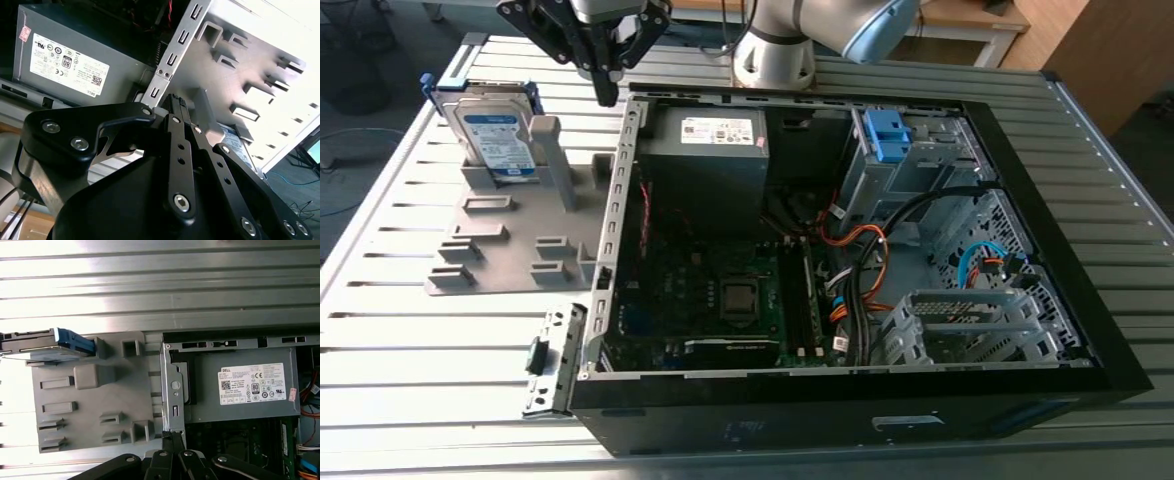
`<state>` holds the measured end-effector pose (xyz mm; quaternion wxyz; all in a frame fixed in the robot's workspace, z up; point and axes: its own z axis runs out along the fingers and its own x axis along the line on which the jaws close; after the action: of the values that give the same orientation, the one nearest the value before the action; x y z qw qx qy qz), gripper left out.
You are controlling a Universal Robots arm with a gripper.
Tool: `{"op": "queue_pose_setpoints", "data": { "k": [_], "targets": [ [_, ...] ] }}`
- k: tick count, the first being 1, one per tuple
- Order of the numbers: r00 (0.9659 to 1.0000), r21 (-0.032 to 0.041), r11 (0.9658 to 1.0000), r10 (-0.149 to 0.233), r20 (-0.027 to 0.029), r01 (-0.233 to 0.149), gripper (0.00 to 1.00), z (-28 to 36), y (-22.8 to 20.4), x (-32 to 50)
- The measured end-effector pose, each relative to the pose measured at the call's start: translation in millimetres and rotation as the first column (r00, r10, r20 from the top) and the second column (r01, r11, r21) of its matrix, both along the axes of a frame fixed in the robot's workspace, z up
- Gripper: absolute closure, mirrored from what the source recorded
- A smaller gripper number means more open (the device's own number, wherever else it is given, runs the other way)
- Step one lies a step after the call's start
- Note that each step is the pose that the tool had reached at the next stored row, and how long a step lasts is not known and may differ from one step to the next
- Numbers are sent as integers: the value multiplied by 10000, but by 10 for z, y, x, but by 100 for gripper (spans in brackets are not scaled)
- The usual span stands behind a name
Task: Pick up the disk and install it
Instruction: 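Reach for the disk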
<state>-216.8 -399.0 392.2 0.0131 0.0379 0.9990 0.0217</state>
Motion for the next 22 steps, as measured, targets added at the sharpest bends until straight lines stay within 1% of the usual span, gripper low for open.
{"op": "queue_pose_setpoints", "data": {
  "k": [22],
  "targets": [
    [10000,0,10000,0,0,0,89,-2,0,-102]
  ]
}}
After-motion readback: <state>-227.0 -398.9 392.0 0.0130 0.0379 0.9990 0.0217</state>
